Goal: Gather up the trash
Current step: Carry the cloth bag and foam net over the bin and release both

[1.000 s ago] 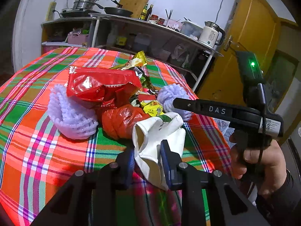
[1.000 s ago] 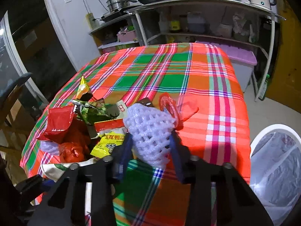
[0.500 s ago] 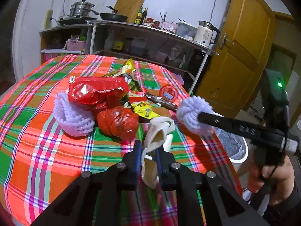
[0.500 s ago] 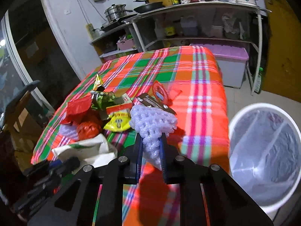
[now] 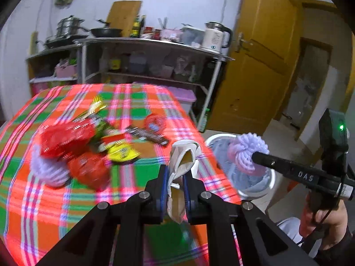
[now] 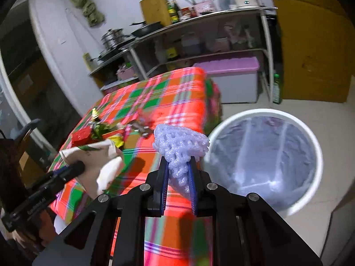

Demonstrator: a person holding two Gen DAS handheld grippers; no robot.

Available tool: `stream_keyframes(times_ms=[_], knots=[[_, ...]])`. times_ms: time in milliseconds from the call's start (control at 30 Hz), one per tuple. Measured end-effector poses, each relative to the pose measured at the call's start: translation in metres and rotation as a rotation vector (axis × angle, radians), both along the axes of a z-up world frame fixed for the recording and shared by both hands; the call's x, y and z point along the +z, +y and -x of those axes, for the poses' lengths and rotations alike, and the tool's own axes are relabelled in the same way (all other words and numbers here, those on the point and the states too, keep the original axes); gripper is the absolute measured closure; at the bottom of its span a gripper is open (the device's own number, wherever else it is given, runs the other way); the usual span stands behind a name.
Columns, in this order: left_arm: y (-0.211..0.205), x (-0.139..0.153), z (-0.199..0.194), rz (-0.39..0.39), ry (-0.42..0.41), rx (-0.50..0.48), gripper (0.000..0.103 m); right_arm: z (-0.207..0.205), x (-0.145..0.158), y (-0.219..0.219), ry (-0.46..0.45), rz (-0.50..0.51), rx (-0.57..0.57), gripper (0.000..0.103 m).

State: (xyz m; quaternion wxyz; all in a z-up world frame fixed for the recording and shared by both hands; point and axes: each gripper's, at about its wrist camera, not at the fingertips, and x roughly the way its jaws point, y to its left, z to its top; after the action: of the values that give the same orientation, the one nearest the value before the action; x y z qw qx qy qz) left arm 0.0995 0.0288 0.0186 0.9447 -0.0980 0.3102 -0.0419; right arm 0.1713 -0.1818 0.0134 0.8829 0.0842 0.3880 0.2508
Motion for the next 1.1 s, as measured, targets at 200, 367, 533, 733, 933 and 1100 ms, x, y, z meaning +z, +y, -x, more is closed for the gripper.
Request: stream_keyframes(times_ms=[200,367,533,733,933,1100], knots=[[-0.041,0.003,-0.030,-0.004,0.000,-0.094,0.090,-0.004,-0.014,-0.040,0.034,0.006,-0.087,0.086],[-0.074,-0.006,-0.058,-0.009,0.028,-0.168,0.090,-0.011,-0.032,-0.067,0.073,0.016,-0.136,0.086],[-0.102,-0.024,-0.087,-0.008,0.081,-0.220,0.090,-0.017,-0.052,-0.082,0.116,0.039,-0.166,0.085],[-0.121,-0.046,-0.107,-0.013,0.135,-0.247,0.090,-0.024,-0.069,-0.092,0.155,0.066,-0.184,0.081],[-0.127,-0.058,-0.121,-0.013,0.172,-0.250,0.071,-0.028,-0.074,-0.098,0.154,0.075,-0.192,0.064],[-0.126,-0.057,-0.119,-0.002,0.159,-0.247,0.066,-0.027,-0.072,-0.097,0.144,0.082,-0.199,0.061]])
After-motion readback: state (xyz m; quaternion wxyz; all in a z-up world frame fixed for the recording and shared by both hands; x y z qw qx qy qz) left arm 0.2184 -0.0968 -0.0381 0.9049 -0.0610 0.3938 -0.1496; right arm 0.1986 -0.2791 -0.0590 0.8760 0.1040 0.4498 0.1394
